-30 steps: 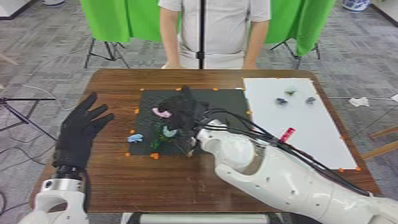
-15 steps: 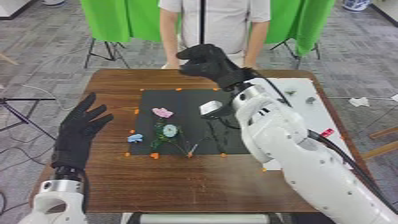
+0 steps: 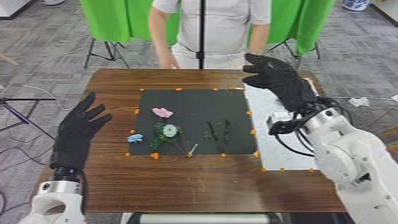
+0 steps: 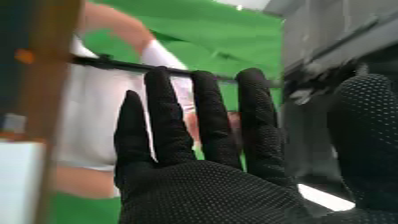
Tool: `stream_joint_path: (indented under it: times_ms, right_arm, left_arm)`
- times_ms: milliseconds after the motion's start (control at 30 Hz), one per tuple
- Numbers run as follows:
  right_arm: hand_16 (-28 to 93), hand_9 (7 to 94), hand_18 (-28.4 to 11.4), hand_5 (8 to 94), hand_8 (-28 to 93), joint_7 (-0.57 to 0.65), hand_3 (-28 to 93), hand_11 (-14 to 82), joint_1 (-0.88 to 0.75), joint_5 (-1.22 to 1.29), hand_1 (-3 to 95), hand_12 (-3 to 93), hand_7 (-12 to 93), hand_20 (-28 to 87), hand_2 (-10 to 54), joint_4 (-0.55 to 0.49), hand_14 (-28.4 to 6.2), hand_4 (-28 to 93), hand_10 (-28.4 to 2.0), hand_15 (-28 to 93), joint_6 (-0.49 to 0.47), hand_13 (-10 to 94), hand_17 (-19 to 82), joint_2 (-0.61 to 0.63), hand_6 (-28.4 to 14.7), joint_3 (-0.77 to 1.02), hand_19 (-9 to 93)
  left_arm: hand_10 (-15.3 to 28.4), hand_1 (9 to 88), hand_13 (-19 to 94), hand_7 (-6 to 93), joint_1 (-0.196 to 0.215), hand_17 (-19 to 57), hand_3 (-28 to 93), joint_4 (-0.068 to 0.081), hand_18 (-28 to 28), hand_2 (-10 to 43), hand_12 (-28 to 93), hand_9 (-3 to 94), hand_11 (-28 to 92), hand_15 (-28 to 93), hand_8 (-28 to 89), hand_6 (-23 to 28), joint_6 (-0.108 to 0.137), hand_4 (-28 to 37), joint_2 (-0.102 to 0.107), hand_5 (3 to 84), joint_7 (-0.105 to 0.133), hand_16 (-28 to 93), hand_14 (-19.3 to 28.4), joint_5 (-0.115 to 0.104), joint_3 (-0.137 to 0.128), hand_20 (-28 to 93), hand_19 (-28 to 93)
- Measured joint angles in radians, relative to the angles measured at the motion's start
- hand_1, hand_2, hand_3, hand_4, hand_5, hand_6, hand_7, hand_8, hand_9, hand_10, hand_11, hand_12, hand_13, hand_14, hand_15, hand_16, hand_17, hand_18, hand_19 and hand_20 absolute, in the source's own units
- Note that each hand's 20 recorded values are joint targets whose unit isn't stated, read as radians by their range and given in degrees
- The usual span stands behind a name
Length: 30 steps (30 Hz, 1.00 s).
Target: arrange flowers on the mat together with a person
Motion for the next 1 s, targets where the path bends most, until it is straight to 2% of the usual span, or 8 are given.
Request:
stream_joint_path:
  times_ms: [133,400,1000]
  right_arm:
    - [16,42.8,-19.0,40.0,-12,-0.016,78,7.1,-0.098,0.110,18.2,14.5,13,21,6.2,0.006,-17.6,-28,-11.8,27,0.034,33,1,0.007,3.6,0.022,47]
    - [17,42.9,-18.9,37.9,-12,-0.024,78,7.0,-0.221,0.075,17.4,14.5,13,21,6.6,0.006,-17.5,-28,-11.9,27,0.045,33,1,-0.017,4.3,0.057,46]
    - [17,43.1,-19.0,37.7,-12,-0.021,79,7.2,-0.265,0.066,17.2,14.4,13,21,6.6,-0.003,-17.4,-28,-12.0,27,0.058,33,1,-0.073,4.3,0.071,47]
  left_arm:
    - [14.4,22.7,28,9.6,-0.004,-9.5,79,0.002,25.8,4.5,8,34.7,17,32,-9,2.0,-0.002,-28.3,-0.002,35.0,-0.004,-5,21.8,0.003,0.007,11,43]
    - [14.3,22.7,29,9.6,-0.006,-9.5,79,0.002,26.0,4.6,8,34.8,17,31,-9,2.0,-0.004,-28.3,-0.011,35.0,-0.016,-4,21.5,0.012,0.011,11,43]
    - [14.6,22.9,29,9.8,-0.003,-9.5,80,0.002,26.0,4.6,8,34.9,17,32,-9,2.2,-0.008,-28.3,-0.020,34.6,-0.031,-3,22.2,0.017,0.013,12,44]
